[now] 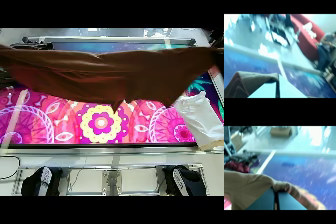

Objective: Fold the shirts.

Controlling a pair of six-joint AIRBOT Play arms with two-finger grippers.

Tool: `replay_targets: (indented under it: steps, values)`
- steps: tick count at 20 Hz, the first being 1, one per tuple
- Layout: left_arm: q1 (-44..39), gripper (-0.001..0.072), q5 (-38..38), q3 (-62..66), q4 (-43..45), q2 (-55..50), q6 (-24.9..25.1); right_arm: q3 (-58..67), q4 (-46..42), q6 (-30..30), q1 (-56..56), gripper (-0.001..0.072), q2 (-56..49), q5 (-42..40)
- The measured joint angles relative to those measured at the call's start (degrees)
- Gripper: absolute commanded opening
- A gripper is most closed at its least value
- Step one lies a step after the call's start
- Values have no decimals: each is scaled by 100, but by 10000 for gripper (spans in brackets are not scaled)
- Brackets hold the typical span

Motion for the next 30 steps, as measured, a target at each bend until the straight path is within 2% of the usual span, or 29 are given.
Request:
replay_targets:
  steps: [4, 7, 11, 14, 17, 20, 21, 22, 23, 24, 27, 28, 30]
  values:
    - [299, 8, 232, 96, 205, 883, -72, 501, -483, 221, -7, 11, 144, 55]
    - [306, 7, 15, 114, 614, 599, -382, 570, -756, 304, -7, 10, -273, 74]
    - [-518, 8, -492, 90, 1292, -756, -570, 601, -627, 195, -4, 11, -1683, -63]
    - [-1449, 8, -413, 76, 2170, -2179, -850, 612, -170, -94, 101, 11, -3139, -306]
    - [-2044, 8, 286, 120, 2621, -3611, -1126, 621, 120, -284, 409, 11, -4564, -837]
    - [-2367, 10, 1139, 525, 2804, -4846, -1392, 684, 284, -372, 841, 13, -5713, -1722]
    - [-2428, 33, 1311, 739, 2798, -5169, -1447, 726, 326, -385, 973, 30, -5978, -2068]
    - [-2470, 239, 1440, 944, 2726, -5412, -1493, 769, 352, -391, 1108, 174, -6203, -2426]
    - [-2498, 562, 1554, 1150, 2592, -5591, -1550, 815, 363, -396, 1213, 425, -6358, -2699]
    - [-2511, 710, 1604, 1366, 2439, -5718, -1565, 898, 396, -400, 1305, 492, -6470, -2949]
    - [-2398, 707, 1408, 2009, 2149, -5764, -1613, 1355, 400, -407, 1335, 458, -6559, -2833]
    - [-2273, 706, 1187, 2173, 2098, -5641, -1617, 1556, 302, -398, 1241, 432, -6485, -2579]
    - [-1897, 701, 765, 2323, 2096, -5235, -1617, 1829, -101, -256, 925, 432, -6166, -1886]
